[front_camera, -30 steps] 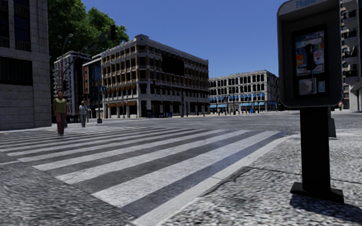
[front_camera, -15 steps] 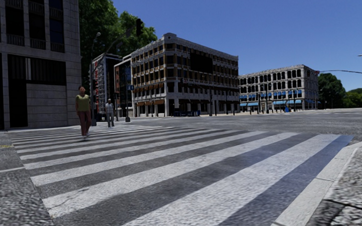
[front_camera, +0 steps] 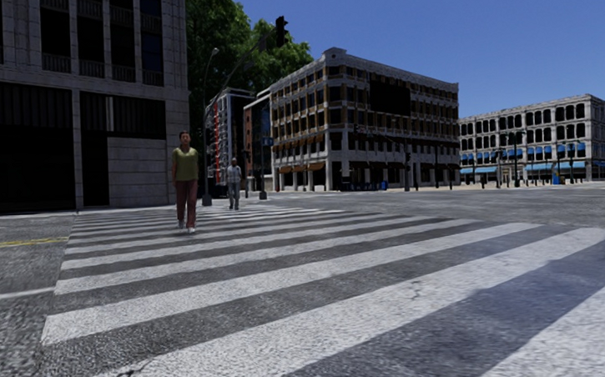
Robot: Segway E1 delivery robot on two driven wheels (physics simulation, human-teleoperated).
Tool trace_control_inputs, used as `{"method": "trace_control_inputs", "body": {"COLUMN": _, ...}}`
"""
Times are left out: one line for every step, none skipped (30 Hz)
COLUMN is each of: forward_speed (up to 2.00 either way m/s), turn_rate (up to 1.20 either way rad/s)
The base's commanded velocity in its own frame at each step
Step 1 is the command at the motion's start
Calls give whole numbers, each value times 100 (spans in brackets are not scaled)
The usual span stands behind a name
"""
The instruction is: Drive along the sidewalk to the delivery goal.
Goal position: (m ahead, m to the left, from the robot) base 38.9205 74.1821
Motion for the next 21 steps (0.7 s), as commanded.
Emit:
{"method": "trace_control_inputs", "body": {"forward_speed": 159, "turn_rate": 42}}
{"method": "trace_control_inputs", "body": {"forward_speed": 159, "turn_rate": 46}}
{"method": "trace_control_inputs", "body": {"forward_speed": 159, "turn_rate": 46}}
{"method": "trace_control_inputs", "body": {"forward_speed": 159, "turn_rate": 47}}
{"method": "trace_control_inputs", "body": {"forward_speed": 158, "turn_rate": 47}}
{"method": "trace_control_inputs", "body": {"forward_speed": 157, "turn_rate": 47}}
{"method": "trace_control_inputs", "body": {"forward_speed": 157, "turn_rate": 47}}
{"method": "trace_control_inputs", "body": {"forward_speed": 157, "turn_rate": 53}}
{"method": "trace_control_inputs", "body": {"forward_speed": 156, "turn_rate": 62}}
{"method": "trace_control_inputs", "body": {"forward_speed": 155, "turn_rate": 64}}
{"method": "trace_control_inputs", "body": {"forward_speed": 154, "turn_rate": 65}}
{"method": "trace_control_inputs", "body": {"forward_speed": 154, "turn_rate": 65}}
{"method": "trace_control_inputs", "body": {"forward_speed": 153, "turn_rate": 62}}
{"method": "trace_control_inputs", "body": {"forward_speed": 151, "turn_rate": 61}}
{"method": "trace_control_inputs", "body": {"forward_speed": 151, "turn_rate": 63}}
{"method": "trace_control_inputs", "body": {"forward_speed": 149, "turn_rate": 66}}
{"method": "trace_control_inputs", "body": {"forward_speed": 149, "turn_rate": 66}}
{"method": "trace_control_inputs", "body": {"forward_speed": 149, "turn_rate": 67}}
{"method": "trace_control_inputs", "body": {"forward_speed": 149, "turn_rate": 68}}
{"method": "trace_control_inputs", "body": {"forward_speed": 148, "turn_rate": 70}}
{"method": "trace_control_inputs", "body": {"forward_speed": 148, "turn_rate": 71}}
